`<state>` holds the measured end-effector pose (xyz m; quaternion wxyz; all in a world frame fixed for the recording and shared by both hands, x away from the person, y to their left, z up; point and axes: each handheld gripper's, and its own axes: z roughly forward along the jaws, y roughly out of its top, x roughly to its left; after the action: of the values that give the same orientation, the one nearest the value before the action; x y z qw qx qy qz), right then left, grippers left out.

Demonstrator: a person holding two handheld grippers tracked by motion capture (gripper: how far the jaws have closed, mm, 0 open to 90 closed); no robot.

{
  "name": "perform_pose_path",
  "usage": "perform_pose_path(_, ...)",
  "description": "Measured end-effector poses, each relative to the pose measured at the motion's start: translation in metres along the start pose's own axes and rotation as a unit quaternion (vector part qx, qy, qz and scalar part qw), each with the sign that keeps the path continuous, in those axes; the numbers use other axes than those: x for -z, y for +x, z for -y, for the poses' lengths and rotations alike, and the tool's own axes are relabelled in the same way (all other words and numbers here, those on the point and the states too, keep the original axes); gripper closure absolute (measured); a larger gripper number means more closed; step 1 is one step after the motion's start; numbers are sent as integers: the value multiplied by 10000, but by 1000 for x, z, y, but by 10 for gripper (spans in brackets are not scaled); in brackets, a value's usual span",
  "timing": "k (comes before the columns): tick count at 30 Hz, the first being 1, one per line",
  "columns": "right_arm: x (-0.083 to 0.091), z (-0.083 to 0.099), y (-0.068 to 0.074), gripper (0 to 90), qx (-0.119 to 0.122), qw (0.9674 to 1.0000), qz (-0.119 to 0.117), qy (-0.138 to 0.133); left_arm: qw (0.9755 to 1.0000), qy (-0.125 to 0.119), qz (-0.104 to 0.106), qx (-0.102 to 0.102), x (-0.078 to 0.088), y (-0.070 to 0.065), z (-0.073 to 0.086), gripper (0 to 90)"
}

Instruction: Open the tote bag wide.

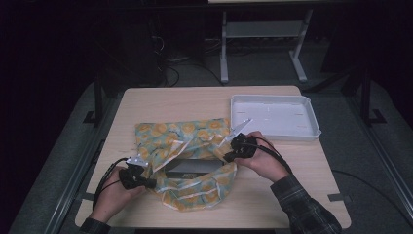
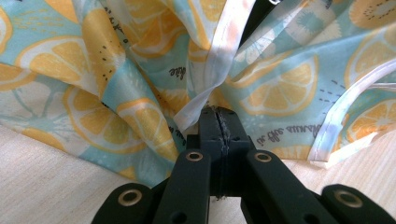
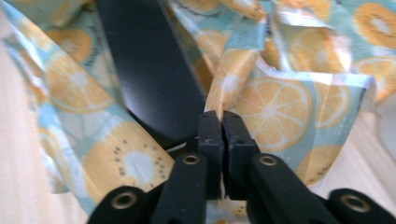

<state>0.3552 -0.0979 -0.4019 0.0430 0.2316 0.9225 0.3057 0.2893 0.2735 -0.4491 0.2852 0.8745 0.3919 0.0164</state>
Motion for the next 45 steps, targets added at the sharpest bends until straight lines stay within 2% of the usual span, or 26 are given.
perform_pose_path(7, -5, 9, -18, 896, -147, 9988, 438, 188, 10000, -3, 9, 34, 0, 0, 0, 896)
perform_pose_path(17, -18, 28, -38, 896, -323, 9951, 758, 552, 10000, -9, 1, 21, 0, 0, 0, 897)
perform_pose_path(19, -23, 31, -41, 893, -377, 9944, 761, 636, 10000, -8, 0, 20, 0, 0, 0, 896)
perform_pose_path(22, -26, 32, -41, 843, -425, 9951, 672, 589, 10000, -9, 8, 21, 0, 0, 0, 897)
perform_pose_path(25, -14, 29, -39, 763, -632, 9970, 380, 226, 10000, -2, 14, 29, 0, 0, 0, 897)
perform_pose_path(29, 6, 24, -32, 701, -682, 9974, 124, -214, 10000, -4, 15, 32, 0, 0, 0, 896)
perform_pose_path(31, 16, 20, -26, 675, -668, 9971, 37, -370, 10000, -5, 8, 30, 0, 0, 0, 896)
perform_pose_path(34, 27, 14, -16, 651, -501, 9968, -188, -596, 10000, 15, 2, -23, 0, 0, 0, 896)
perform_pose_path(35, 28, 13, -13, 645, -466, 9966, -276, -617, 10000, 1, -3, -3, 0, 0, 0, 896)
perform_pose_path(41, 20, 9, 4, 628, 117, 9972, -604, -424, 10000, 19, -3, -21, 0, 0, 0, 896)
perform_pose_path(43, 17, 10, 7, 685, 169, 9976, -598, -311, 10000, 15, -7, -22, 0, 0, 0, 896)
perform_pose_path(45, 14, 13, 8, 792, 242, 9977, -611, -164, 10000, 6, -17, -31, 0, 0, 0, 896)
